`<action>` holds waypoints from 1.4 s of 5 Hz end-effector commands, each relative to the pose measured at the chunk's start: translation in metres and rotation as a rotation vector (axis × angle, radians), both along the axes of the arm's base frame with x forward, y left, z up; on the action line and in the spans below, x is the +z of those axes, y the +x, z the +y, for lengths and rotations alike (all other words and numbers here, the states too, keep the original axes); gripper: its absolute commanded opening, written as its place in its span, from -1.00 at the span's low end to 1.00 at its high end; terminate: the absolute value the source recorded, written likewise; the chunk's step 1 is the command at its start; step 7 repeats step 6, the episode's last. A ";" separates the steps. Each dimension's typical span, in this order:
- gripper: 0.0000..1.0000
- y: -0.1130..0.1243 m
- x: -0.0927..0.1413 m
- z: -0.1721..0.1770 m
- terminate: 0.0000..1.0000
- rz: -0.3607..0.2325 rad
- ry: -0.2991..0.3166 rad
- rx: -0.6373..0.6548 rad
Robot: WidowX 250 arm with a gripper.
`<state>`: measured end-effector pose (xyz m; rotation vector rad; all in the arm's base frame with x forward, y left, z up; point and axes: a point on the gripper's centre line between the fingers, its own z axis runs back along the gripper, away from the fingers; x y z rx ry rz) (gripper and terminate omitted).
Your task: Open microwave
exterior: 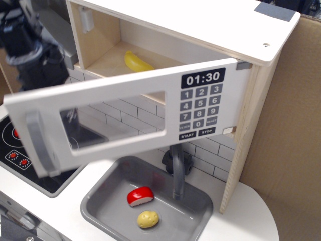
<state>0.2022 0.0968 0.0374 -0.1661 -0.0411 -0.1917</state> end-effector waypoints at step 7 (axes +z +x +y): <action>1.00 0.014 0.055 -0.032 1.00 -0.087 -0.050 0.217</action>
